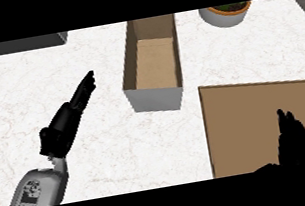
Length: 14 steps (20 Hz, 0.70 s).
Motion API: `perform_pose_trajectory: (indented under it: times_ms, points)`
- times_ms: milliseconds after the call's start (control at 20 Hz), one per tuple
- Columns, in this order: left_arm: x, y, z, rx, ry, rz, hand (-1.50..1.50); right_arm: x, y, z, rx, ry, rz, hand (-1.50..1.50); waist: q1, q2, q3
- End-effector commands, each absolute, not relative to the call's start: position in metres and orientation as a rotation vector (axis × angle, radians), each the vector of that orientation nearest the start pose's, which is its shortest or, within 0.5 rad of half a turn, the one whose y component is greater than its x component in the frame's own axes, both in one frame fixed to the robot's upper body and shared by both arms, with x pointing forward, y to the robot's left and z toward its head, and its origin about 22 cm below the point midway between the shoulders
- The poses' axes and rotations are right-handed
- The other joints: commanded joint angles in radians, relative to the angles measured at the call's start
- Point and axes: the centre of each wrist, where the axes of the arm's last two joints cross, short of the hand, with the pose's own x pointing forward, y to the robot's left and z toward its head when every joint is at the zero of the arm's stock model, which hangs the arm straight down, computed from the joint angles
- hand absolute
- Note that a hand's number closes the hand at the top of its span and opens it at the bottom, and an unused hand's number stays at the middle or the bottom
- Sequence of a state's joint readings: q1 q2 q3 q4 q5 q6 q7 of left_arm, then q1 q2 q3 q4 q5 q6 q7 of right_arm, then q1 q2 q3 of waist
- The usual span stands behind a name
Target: Pick the bell pepper from the tray and place it in the cardboard box
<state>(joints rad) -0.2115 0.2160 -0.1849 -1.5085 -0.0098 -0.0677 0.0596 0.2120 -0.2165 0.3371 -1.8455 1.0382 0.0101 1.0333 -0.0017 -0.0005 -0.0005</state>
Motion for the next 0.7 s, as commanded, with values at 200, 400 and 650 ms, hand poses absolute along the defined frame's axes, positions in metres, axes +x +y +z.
perform_pose_trajectory:
  times_ms: [200,400,650]
  points:
    - [0.277,0.220,0.044,-0.036,-1.619,-0.463,0.00,0.170,-0.217,-0.009,-1.087,-0.573,0.571,-1.50,-0.001,0.000,0.001]
    - [0.273,0.215,0.043,-0.019,-1.602,-0.454,0.00,0.181,-0.224,-0.009,-1.118,-0.518,0.579,-1.50,0.001,0.000,0.001]
    - [0.287,0.212,0.040,-0.034,-1.599,-0.435,0.00,0.182,-0.240,-0.018,-1.084,-0.532,0.598,1.50,-0.002,0.001,0.001]
